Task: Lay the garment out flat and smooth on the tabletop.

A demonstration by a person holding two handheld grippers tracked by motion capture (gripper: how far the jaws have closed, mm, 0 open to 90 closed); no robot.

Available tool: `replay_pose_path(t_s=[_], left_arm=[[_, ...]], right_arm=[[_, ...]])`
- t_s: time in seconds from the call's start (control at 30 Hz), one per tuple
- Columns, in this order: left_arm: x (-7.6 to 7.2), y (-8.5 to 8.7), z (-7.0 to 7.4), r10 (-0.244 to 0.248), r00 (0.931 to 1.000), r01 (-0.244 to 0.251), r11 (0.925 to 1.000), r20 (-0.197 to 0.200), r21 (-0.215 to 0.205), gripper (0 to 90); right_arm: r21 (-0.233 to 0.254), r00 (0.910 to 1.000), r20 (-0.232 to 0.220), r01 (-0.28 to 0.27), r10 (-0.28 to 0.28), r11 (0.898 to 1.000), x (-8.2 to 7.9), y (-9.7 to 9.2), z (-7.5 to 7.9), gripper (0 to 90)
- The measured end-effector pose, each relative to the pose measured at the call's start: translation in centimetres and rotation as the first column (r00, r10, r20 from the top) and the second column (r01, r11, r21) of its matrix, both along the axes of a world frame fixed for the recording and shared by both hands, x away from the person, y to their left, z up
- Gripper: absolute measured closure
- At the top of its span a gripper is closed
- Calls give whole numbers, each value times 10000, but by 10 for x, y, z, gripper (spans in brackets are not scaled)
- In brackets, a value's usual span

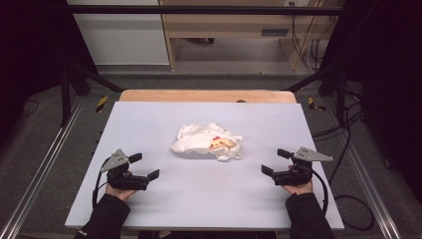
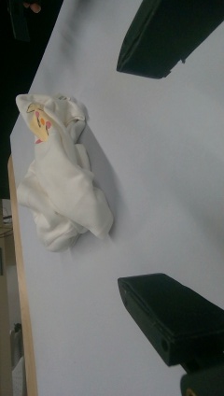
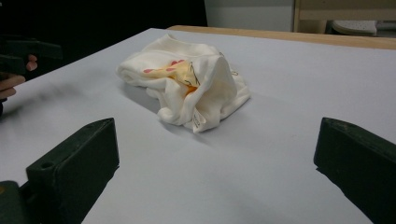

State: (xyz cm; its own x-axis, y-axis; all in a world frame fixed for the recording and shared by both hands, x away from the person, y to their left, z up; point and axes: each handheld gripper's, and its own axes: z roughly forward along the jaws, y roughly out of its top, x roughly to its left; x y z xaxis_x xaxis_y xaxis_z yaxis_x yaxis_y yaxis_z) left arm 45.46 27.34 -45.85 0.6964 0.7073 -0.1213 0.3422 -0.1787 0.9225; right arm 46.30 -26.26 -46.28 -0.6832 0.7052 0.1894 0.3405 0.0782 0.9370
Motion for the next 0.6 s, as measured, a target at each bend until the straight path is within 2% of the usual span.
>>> replay_pose_path(t_s=[0.33, 0.6], left_arm=[[-1, -1, 2, 7, 10000, -7, 10000, 4, 28, 0], [2, -8, 5, 91, 9999, -89, 9999, -128, 140, 0]], right_arm=[[-25, 9999, 110, 49, -48, 10000, -1, 1, 2, 4], [-38, 9998, 154, 81, -80, 10000, -1, 6, 5, 7]])
